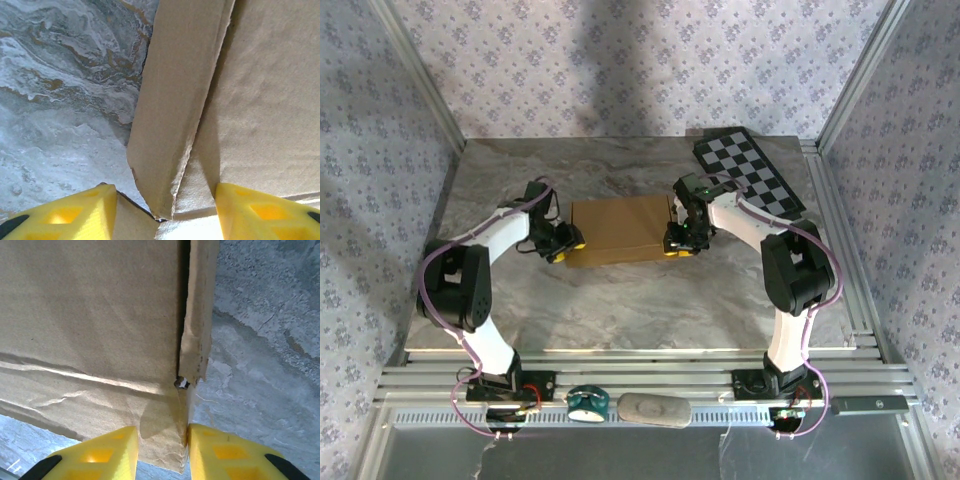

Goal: Fold the paper box

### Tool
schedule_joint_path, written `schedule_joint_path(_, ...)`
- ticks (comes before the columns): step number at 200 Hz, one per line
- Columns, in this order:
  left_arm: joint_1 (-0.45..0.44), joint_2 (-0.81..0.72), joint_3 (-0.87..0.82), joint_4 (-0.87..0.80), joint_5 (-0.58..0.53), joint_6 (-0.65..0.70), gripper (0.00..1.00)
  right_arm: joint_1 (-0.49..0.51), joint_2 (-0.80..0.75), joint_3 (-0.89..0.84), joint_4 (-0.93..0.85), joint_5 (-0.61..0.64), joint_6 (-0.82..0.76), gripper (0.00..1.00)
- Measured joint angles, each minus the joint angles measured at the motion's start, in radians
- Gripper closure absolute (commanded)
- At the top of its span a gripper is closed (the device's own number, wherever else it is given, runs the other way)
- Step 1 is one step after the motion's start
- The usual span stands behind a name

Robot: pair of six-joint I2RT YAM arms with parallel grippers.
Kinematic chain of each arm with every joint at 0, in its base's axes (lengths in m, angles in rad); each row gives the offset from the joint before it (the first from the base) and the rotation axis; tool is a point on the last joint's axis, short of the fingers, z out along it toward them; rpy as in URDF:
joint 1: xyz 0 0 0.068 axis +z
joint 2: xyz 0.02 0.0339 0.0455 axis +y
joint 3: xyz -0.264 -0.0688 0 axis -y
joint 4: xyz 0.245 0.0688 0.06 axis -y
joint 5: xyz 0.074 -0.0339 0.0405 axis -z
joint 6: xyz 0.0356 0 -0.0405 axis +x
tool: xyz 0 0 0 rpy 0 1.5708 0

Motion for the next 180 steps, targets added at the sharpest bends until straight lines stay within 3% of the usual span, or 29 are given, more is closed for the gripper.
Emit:
schedule_joint_path(67, -0.002, 0.006, 0.008, -0.001, 0.0, 0.0, 0.47, -0.008, 0.011, 0.007, 0.0, 0.001, 0.008, 0.72)
schedule_joint_path(180, -0.005, 0.046, 0.056, -0.033, 0.009, 0.001, 0.5, 0.0, 0.015, -0.001, 0.07, 0.119, -0.111, 0.74)
